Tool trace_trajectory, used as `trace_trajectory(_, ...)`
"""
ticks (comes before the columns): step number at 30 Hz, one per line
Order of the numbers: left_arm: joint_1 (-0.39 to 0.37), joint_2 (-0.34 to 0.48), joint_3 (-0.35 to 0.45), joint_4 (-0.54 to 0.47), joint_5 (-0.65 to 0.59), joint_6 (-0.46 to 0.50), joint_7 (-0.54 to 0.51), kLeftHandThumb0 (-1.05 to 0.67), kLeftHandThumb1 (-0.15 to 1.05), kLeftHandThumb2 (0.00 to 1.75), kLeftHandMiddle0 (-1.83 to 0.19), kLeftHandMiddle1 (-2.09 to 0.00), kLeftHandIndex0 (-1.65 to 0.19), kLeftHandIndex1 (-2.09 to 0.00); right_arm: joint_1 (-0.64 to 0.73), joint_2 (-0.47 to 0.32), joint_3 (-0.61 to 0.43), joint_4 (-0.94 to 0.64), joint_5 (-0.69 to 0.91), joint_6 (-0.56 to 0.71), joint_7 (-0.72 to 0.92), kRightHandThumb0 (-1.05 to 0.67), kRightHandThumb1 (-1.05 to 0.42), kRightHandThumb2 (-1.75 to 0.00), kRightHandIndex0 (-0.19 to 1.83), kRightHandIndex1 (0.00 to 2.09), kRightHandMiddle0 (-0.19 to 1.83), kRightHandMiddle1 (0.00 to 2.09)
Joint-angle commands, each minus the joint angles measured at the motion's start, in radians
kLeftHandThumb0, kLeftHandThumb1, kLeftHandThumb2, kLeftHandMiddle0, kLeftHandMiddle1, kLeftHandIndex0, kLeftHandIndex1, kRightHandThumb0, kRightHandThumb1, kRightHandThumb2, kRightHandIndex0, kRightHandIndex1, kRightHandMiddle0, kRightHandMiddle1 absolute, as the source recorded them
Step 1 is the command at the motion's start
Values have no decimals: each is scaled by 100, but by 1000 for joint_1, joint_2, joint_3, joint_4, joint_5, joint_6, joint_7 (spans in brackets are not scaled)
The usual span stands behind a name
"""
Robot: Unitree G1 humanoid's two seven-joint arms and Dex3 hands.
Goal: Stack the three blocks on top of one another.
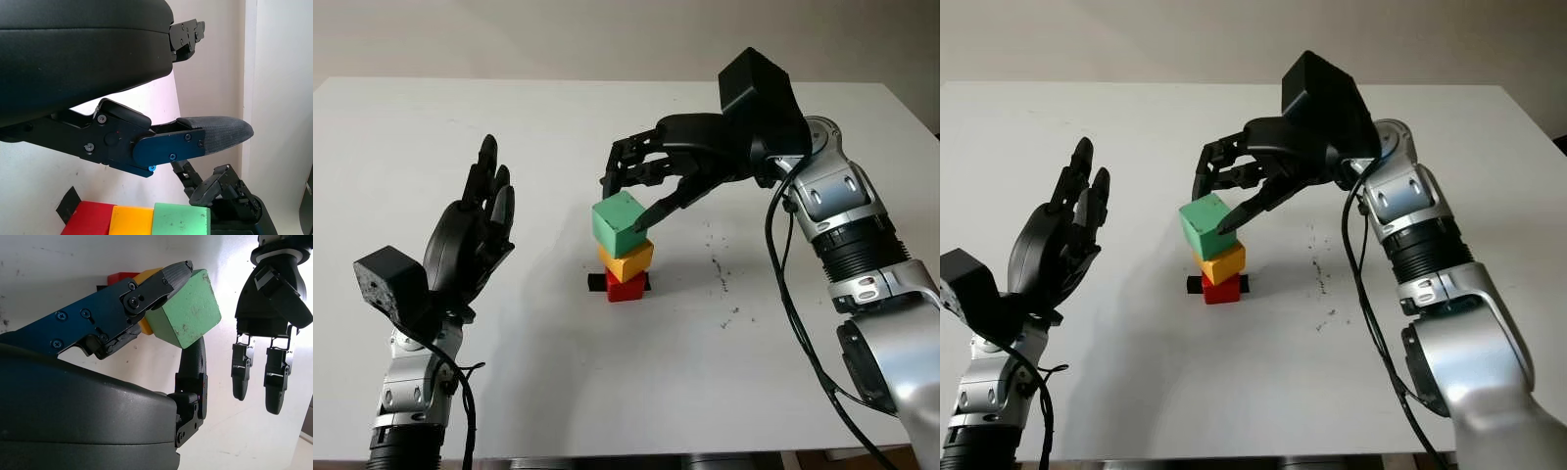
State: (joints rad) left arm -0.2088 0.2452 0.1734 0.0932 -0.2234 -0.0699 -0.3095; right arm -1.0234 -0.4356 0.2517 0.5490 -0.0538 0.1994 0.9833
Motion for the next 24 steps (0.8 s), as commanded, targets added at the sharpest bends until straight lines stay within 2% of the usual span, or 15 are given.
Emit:
trace_trajectory(1, 0, -2, 3, -2, -1, -10, 1, -78, 105, 56, 19, -1, 19, 0, 9, -16, -3, -21, -11, -6, -3, -48, -91, -5, 22, 4, 36, 156)
trace_trajectory(3, 1, -1, 2, 0, 2, -15, 2, -78, 105, 56, 19, -1, 19, 0, 9, -19, 2, -34, -21, 15, -3, -57, -87, -5, 10, 2, 16, 131)
trace_trajectory(5, 2, 1, 1, -2, 1, -15, -2, -78, 105, 56, 19, -1, 19, 0, 13, -26, 15, -59, -44, 19, -4, -63, -86, -5, 4, 2, 8, 110)
trace_trajectory(6, 3, 2, 1, -3, 1, -15, -3, -78, 105, 56, 19, -1, 19, 0, 14, -28, 20, -70, -54, 18, -3, -68, -86, -5, -2, 2, 1, 91)
trace_trajectory(8, 4, 5, 2, -1, 1, -17, -7, -77, 105, 56, 19, 0, 19, 0, 22, -33, 24, -94, -63, 18, 3, -72, -86, -5, -14, 2, -2, 53)
trace_trajectory(10, 2, 7, 3, 2, 2, -18, -8, -77, 105, 57, 19, -1, 19, 0, 29, -36, 23, -107, -67, 17, 5, -76, -85, -5, -18, 0, -7, 31)
trace_trajectory(16, -3, 5, 7, 11, 0, -19, -5, -78, 105, 56, 19, -1, 19, 0, 38, -49, 25, -131, -77, -23, 18, -83, -85, -5, -19, 0, -16, 17)
trace_trajectory(24, -9, 7, 7, 23, -3, -30, -13, -78, 105, 56, 19, 0, 19, 0, 51, -72, 12, -136, -59, -89, 68, -94, -88, -6, -19, 0, -19, 0)
